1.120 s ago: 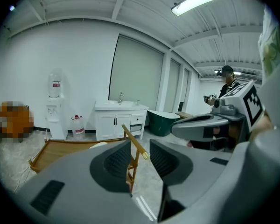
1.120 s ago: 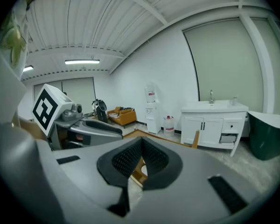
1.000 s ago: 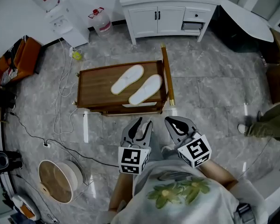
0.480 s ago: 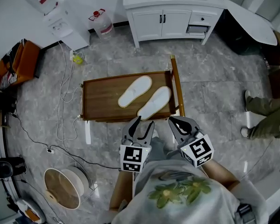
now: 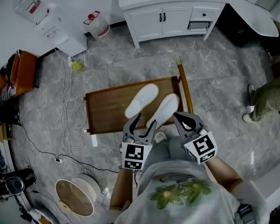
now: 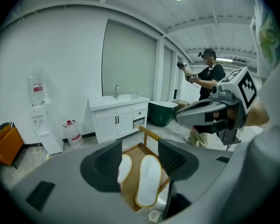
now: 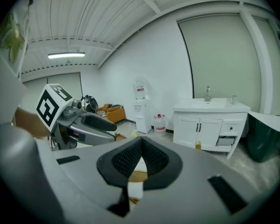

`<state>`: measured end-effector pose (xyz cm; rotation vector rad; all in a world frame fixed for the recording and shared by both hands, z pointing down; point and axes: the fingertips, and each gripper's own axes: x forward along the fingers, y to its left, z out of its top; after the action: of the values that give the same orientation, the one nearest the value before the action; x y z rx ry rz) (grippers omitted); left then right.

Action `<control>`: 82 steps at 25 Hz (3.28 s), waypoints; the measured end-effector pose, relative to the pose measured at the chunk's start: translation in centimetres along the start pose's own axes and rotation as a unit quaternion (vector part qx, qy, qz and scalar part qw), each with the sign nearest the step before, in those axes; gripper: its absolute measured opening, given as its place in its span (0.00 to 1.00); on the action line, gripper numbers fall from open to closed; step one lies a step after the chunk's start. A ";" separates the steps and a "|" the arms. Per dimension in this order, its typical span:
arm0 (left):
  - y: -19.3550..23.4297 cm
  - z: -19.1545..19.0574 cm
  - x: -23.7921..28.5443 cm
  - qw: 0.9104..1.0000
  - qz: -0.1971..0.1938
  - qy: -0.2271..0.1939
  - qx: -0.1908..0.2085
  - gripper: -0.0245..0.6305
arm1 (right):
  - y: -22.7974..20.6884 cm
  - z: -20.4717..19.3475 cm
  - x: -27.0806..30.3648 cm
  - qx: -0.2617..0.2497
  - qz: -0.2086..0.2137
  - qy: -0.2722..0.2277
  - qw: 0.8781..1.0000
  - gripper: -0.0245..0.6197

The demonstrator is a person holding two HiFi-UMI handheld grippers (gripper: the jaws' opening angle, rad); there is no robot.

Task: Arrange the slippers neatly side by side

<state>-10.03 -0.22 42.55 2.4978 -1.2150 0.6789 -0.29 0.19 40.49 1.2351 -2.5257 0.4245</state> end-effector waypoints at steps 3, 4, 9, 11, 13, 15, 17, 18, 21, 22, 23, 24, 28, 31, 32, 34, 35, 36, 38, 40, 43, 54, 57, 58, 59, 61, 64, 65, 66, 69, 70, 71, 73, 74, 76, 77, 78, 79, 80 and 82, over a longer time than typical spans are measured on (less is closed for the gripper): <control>0.8 -0.5 1.0 1.000 0.003 0.018 0.013 0.42 | -0.8 -0.2 0.6 0.011 0.000 0.010 1.000 0.05; 1.1 -0.5 1.4 1.000 0.007 0.022 0.014 0.43 | -1.1 -0.2 0.9 0.015 0.001 0.013 1.000 0.05; 3.1 -1.1 3.5 0.999 0.016 0.042 0.017 0.44 | -1.8 0.8 2.8 0.016 0.019 0.019 1.000 0.05; 3.3 -1.4 4.2 0.999 0.014 0.042 0.010 0.44 | -1.9 0.9 3.3 0.012 0.026 0.022 0.999 0.05; 3.7 -1.5 4.9 0.999 0.014 0.039 0.006 0.44 | -2.1 1.1 3.7 0.010 0.029 0.023 0.999 0.05; 4.3 -1.9 5.7 0.999 0.016 0.047 0.010 0.44 | -2.6 1.0 4.1 0.014 0.029 0.025 0.999 0.05; 4.7 -2.8 6.6 0.998 0.015 0.062 0.015 0.44 | -3.1 0.9 4.5 0.017 0.027 0.026 0.999 0.05; 5.0 -3.2 7.1 0.997 0.014 0.068 0.019 0.44 | -3.3 1.0 4.7 0.015 0.026 0.023 0.999 0.05; 5.7 -4.6 8.9 0.996 0.011 0.085 0.032 0.44 | -3.9 1.1 5.8 0.005 0.030 0.020 0.999 0.05; 5.9 -5.3 9.4 0.995 0.010 0.093 0.037 0.44 | -4.0 0.9 6.1 0.005 0.031 0.023 0.999 0.05; 6.1 -6.0 9.8 0.994 0.008 0.103 0.043 0.44 | -4.1 0.6 6.4 0.007 0.032 0.026 0.999 0.05; 6.3 -6.7 10.3 0.992 0.005 0.113 0.049 0.44 | -4.3 0.4 6.7 0.009 0.033 0.028 0.999 0.05; 6.7 -9.6 12.0 0.988 -0.004 0.147 0.055 0.44 | -4.8 -0.8 7.8 0.022 0.032 0.040 0.998 0.05; 7.1 -11.7 13.3 0.985 -0.007 0.165 0.051 0.44 | -5.0 -1.7 8.4 0.027 0.033 0.048 0.998 0.05; 7.2 -12.3 13.7 0.984 -0.008 0.171 0.051 0.44 | -5.1 -1.8 8.7 0.027 0.034 0.050 0.998 0.05; 7.4 -13.3 14.4 0.982 -0.010 0.180 0.049 0.44 | -5.2 -2.4 9.0 0.029 0.036 0.055 0.997 0.05; 7.5 -13.7 14.7 0.982 -0.010 0.182 0.047 0.44 | -5.2 -2.8 9.1 0.031 0.037 0.059 0.997 0.05; 7.6 -14.1 14.9 0.982 -0.010 0.185 0.046 0.44 | -5.2 -3.2 9.2 0.033 0.037 0.062 0.997 0.05; 8.0 -14.8 15.5 0.981 -0.008 0.191 0.044 0.44 | -5.3 -3.5 9.4 0.033 0.038 0.066 0.997 0.05; 8.4 -15.6 16.2 0.978 -0.012 0.203 0.042 0.44 | -5.3 -3.9 9.7 0.033 0.038 0.070 0.996 0.05; 8.7 -17.3 17.2 0.974 -0.018 0.224 0.038 0.44 | -5.2 -4.4 10.0 0.033 0.041 0.077 0.996 0.05; 9.9 -20.3 19.4 0.964 0.016 0.264 0.022 0.29 | -5.0 -5.8 10.1 0.043 0.044 0.092 0.994 0.05; 10.3 -20.9 19.4 0.960 0.034 0.277 0.006 0.19 | -5.0 -5.7 10.1 0.039 0.044 0.092 0.994 0.05; 10.4 -21.1 19.3 0.959 0.041 0.282 -0.005 0.14 | -5.1 -5.7 10.1 0.039 0.043 0.092 0.994 0.05; 10.5 -21.3 19.2 0.957 0.046 0.287 -0.020 0.13 | -5.1 -5.7 10.2 0.040 0.043 0.092 0.994 0.05; 10.5 -21.5 19.1 0.953 0.050 0.293 -0.059 0.12 | -5.1 -5.5 10.3 0.040 0.043 0.092 0.994 0.05; 10.4 -21.4 19.0 0.947 0.064 0.294 -0.113 0.11 | -5.2 -5.4 10.4 0.039 0.044 0.090 0.994 0.05; 10.4 -21.3 19.0 0.945 0.070 0.293 -0.128 0.11 | -5.2 -5.4 10.4 0.039 0.045 0.090 0.994 0.05; 10.3 -21.3 19.0 0.942 0.075 0.292 -0.145 0.11 | -5.2 -5.4 10.4 0.039 0.045 0.089 0.994 0.05; 10.1 -21.5 18.8 0.932 0.086 0.287 -0.202 0.11 | -5.2 -5.7 10.5 0.042 0.046 0.090 0.994 0.05; 10.0 -21.5 18.7 0.928 0.091 0.283 -0.226 0.11 | -5.1 -5.8 10.5 0.044 0.046 0.090 0.994 0.05; 9.9 -21.5 18.5 0.922 0.095 0.280 -0.252 0.11 | -5.0 -5.9 10.4 0.045 0.046 0.091 0.994 0.05; 9.8 -21.6 18.1 0.907 0.106 0.273 -0.303 0.11 | -4.9 -5.9 10.4 0.047 0.046 0.091 0.994 0.05; 9.7 -21.7 17.9 0.900 0.113 0.270 -0.324 0.11 | -4.8 -5.9 10.4 0.049 0.046 0.091 0.994 0.05; 9.9 -21.9 17.6 0.889 0.129 0.264 -0.351 0.11 | -4.7 -5.8 10.3 0.048 0.047 0.091 0.994 0.05; 10.0 -22.0 17.5 0.885 0.139 0.261 -0.361 0.11 | -4.7 -5.7 10.2 0.045 0.047 0.091 0.994 0.05; 10.2 -22.1 17.4 0.879 0.149 0.258 -0.371 0.11 | -4.7 -5.5 10.2 0.042 0.048 0.090 0.994 0.05; 10.3 -22.1 17.4 0.873 0.157 0.255 -0.385 0.11 | -4.8 -5.4 10.2 0.041 0.048 0.090 0.994 0.05; 10.4 -22.2 17.4 0.866 0.163 0.251 -0.400 0.11 | -4.8 -5.4 10.1 0.042 0.047 0.091 0.994 0.05; 10.4 -22.4 17.5 0.851 0.171 0.245 -0.432 0.11 | -4.7 -5.8 10.0 0.047 0.046 0.095 0.993 0.05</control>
<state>-15.34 -8.26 71.26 1.2885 -1.3521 0.6015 -1.60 -7.46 50.32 1.0577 -2.4304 0.6566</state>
